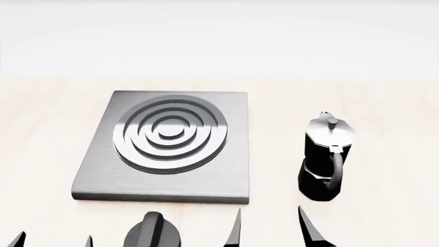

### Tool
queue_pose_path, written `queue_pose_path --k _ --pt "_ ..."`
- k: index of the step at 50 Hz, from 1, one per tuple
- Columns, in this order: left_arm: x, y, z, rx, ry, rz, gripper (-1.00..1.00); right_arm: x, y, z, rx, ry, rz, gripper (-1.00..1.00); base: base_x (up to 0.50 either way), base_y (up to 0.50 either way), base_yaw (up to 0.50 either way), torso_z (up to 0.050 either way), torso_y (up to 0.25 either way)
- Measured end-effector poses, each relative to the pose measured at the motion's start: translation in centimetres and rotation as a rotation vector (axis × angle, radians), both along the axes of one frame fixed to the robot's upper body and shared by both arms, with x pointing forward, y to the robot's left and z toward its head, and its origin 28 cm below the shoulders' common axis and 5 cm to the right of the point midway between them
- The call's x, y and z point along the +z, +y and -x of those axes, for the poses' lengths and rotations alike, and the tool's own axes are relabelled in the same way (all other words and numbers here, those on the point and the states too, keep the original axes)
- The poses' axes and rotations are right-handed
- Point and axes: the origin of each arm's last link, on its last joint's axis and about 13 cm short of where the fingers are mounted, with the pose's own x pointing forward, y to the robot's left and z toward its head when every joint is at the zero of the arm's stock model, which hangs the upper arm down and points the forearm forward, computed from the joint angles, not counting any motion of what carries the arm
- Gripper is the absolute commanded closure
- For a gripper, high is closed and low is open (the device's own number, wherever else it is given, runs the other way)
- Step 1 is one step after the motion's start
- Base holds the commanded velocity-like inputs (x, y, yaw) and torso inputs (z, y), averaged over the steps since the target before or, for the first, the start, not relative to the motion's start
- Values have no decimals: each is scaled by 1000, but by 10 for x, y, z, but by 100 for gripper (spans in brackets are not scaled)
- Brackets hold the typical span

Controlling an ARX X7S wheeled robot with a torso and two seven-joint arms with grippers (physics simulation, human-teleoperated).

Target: Put the moka pot on the stove.

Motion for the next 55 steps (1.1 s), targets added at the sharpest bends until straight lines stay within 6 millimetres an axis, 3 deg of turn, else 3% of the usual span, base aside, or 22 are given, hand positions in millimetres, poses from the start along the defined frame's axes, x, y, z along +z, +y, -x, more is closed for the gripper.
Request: queue_pose_path --k 55 --pt "-1 2 -2 4 7 -1 -100 -1 2 2 4 -1 -5 -100 0 84 0 0 0"
